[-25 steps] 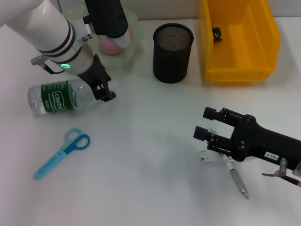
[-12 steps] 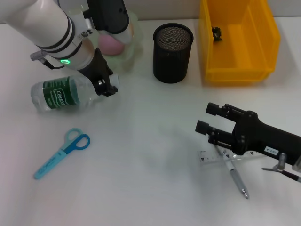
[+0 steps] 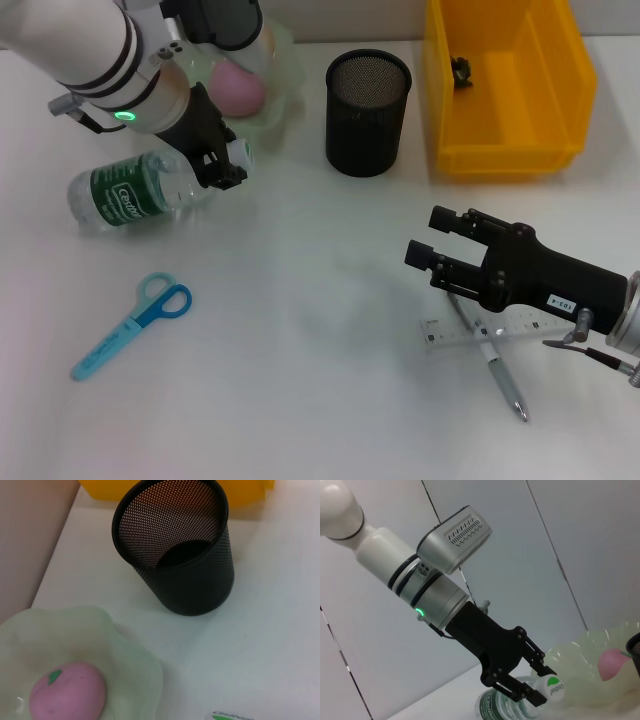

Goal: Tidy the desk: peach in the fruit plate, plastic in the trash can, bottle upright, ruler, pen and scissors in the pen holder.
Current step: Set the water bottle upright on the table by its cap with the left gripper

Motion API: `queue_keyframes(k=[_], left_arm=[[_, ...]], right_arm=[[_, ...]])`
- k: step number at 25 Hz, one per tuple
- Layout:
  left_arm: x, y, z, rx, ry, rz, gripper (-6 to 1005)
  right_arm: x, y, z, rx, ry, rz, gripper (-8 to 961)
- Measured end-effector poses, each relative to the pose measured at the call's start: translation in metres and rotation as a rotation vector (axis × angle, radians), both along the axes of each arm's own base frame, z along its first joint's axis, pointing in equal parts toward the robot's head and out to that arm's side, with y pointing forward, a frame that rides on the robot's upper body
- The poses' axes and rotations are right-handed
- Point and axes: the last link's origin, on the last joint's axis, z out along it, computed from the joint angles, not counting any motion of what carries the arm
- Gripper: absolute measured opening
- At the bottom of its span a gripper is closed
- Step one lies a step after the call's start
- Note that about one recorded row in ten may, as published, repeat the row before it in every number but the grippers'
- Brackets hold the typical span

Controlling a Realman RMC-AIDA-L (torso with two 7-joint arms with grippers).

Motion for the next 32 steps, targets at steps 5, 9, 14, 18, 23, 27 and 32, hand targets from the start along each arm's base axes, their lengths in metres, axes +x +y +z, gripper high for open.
queue_keyframes(k=[5, 9, 14, 18, 23, 27, 32], left_arm=[[0.002, 0.0, 0.002, 0.004, -0.004, -0.006, 436], [0.004, 0.0, 0.005, 0.012, -0.01, -0.012, 435], [0.008, -0.002, 0.01, 0.019, -0.015, -0.018, 436], [0.011, -0.004, 0.016, 0.026, -0.034, -0.013, 436], [0.014, -0.007, 0.025, 0.049, -0.088, -0.015, 435], [0.014, -0.01, 0.03, 0.056, -0.115, -0.011, 433], [0.013, -0.013, 0.036, 0.065, -0.131, -0.002, 432]], right_arm=[[-0.001, 0.001, 0.0, 0.0, 0.001, 0.003, 719], [-0.002, 0.002, 0.0, -0.001, 0.002, 0.006, 719], [-0.003, 0.003, 0.0, 0.0, 0.002, 0.01, 719], [-0.005, 0.005, 0.0, 0.001, 0.003, 0.016, 720], [-0.007, 0.007, 0.0, 0.001, 0.003, 0.022, 720], [-0.008, 0.008, 0.0, 0.0, 0.003, 0.027, 720], [-0.009, 0.009, 0.0, 0.0, 0.003, 0.031, 720]])
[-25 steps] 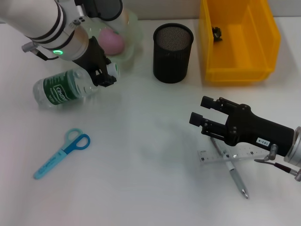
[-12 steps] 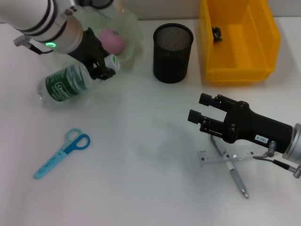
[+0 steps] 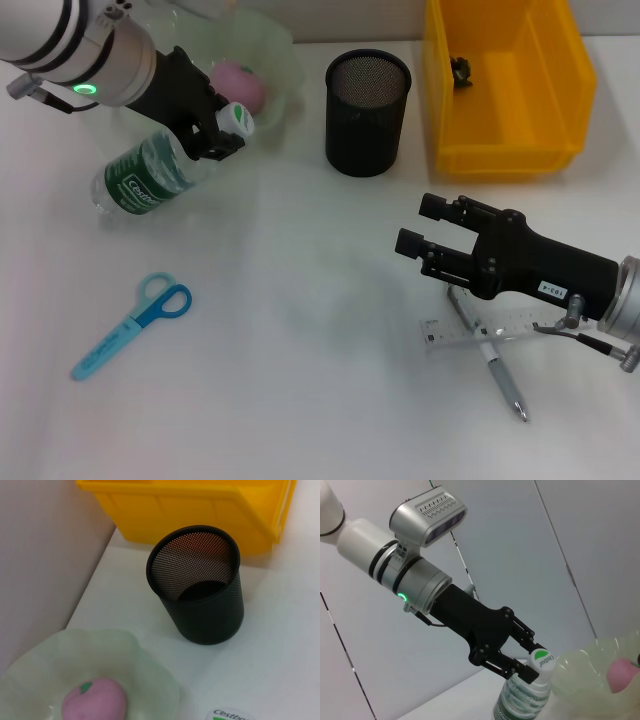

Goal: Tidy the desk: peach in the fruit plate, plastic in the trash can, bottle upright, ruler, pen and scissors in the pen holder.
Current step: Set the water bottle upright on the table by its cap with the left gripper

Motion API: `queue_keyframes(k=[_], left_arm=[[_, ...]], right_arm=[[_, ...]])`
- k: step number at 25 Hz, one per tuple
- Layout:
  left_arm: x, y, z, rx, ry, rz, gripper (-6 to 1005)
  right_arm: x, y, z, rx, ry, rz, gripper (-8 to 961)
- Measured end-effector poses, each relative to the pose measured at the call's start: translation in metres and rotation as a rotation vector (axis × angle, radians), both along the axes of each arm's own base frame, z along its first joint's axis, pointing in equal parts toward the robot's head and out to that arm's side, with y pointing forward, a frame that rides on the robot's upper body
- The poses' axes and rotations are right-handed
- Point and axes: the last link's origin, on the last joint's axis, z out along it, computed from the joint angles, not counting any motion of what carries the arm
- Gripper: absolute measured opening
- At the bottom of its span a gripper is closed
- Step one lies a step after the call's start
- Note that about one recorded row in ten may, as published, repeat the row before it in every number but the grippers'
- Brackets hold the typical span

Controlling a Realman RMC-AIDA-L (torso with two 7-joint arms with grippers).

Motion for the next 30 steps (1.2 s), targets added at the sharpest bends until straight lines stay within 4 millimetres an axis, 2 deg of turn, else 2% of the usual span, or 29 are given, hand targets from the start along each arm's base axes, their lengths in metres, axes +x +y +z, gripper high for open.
queue_keyframes(k=[9, 30], left_arm=[[0.002, -0.003, 0.008, 0.014, -0.055, 0.005, 430], [-0.008, -0.006, 0.033, 0.083, -0.205, 0.038, 427]], right_arm=[[-0.002, 0.001, 0.0, -0.005, 0.004, 0.0, 721], [-0.01, 0.009, -0.001, -0.015, 0.012, 0.016, 719]])
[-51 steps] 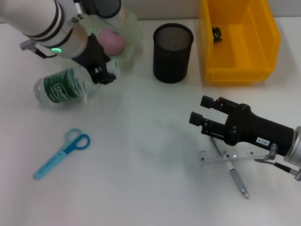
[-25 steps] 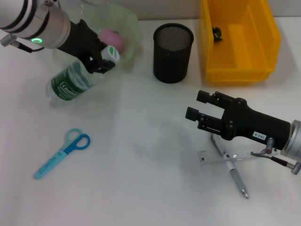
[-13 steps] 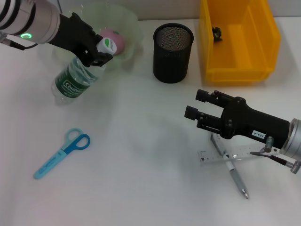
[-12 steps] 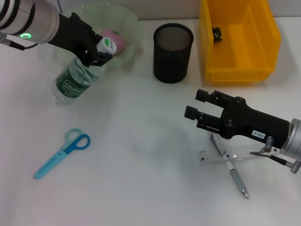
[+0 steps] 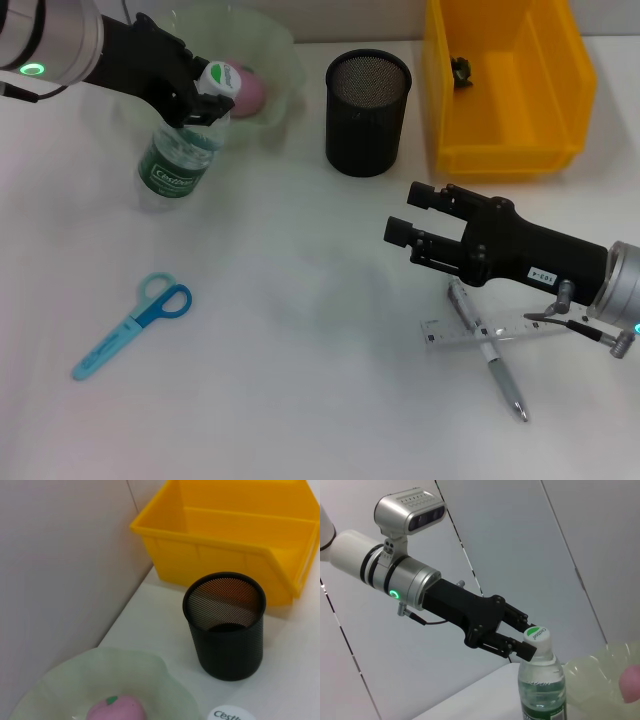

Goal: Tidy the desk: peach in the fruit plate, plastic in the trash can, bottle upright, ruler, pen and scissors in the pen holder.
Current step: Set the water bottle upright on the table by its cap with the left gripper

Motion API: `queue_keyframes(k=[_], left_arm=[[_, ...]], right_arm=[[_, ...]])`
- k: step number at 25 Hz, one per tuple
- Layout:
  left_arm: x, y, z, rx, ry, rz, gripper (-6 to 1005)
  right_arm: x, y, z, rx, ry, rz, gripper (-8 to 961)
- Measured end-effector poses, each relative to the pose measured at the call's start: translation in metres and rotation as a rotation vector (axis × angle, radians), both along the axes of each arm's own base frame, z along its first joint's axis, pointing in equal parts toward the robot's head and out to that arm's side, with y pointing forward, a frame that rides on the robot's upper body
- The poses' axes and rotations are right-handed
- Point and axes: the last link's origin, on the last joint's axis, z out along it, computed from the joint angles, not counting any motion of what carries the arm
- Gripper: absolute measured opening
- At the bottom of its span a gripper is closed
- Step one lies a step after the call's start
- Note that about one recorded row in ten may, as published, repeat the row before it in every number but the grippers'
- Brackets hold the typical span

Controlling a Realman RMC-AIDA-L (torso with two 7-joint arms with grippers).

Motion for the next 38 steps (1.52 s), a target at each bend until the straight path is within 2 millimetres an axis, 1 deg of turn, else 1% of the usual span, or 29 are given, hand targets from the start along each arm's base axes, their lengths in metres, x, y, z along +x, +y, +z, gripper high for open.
queue_keyframes(k=[5, 17, 20, 25, 38], left_arm=[[-0.004, 0.0, 0.005, 0.016, -0.041, 0.006, 426], [-0.016, -0.002, 0.008, 0.036, -0.056, 0.031, 424], [-0.019, -0.004, 0.011, 0.041, -0.106, 0.041, 423], [-0.025, -0.006, 0.016, 0.054, -0.131, 0.051, 421], [-0.037, -0.01, 0.017, 0.08, -0.169, 0.07, 417]], right_arm=[[-0.001, 0.001, 0.0, 0.0, -0.001, 0.001, 720], [-0.002, 0.004, 0.0, 0.0, -0.005, 0.002, 720], [-0.003, 0.004, 0.0, -0.005, -0.001, -0.002, 720], [-0.004, 0.005, 0.0, -0.006, -0.001, -0.001, 720], [-0.005, 0.006, 0.001, -0.011, 0.006, 0.003, 721]])
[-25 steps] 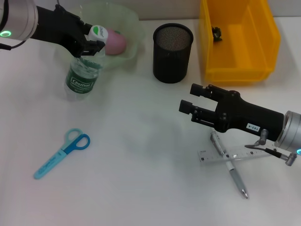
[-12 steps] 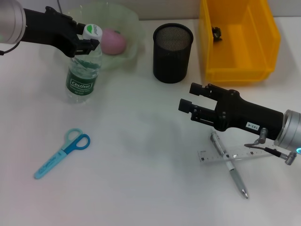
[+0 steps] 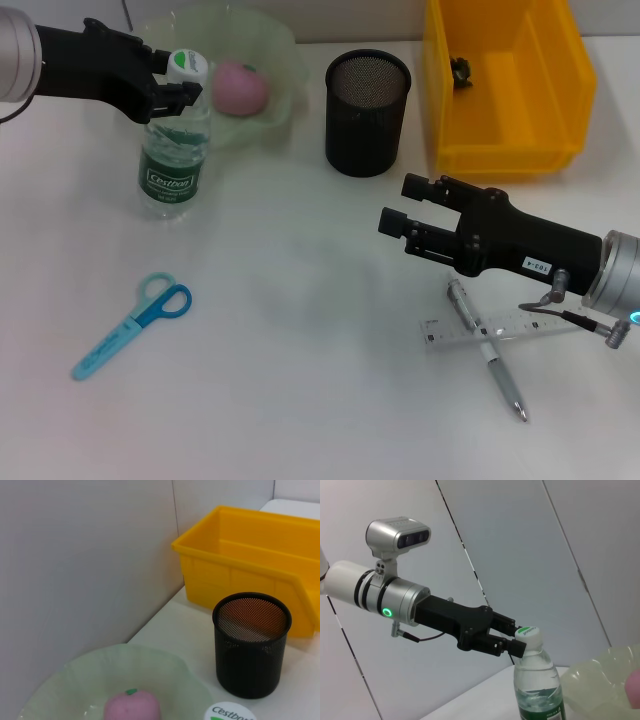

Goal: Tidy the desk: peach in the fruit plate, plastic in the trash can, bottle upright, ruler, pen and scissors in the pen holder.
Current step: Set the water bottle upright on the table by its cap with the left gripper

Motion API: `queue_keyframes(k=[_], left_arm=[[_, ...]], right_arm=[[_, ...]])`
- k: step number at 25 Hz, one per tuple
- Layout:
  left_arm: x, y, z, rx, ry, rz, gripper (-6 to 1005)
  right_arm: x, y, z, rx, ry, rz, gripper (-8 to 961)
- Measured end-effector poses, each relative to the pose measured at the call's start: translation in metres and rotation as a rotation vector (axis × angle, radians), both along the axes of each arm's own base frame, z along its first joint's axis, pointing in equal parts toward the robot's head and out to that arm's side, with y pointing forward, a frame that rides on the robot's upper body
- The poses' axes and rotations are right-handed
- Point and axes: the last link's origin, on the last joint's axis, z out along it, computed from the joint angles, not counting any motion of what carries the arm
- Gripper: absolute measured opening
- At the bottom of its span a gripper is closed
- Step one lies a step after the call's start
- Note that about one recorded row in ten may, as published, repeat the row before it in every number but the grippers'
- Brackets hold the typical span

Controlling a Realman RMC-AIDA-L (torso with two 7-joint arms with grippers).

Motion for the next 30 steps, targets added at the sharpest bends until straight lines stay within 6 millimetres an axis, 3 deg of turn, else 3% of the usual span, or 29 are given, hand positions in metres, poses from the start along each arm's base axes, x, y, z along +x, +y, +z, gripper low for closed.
queue_keyframes(k=[30], left_arm=[[-0.023, -0.013, 0.017, 0.043, -0.11, 0.033, 411]], right_arm=[[-0.003, 0.001, -0.001, -0.015, 0.005, 0.006, 719]])
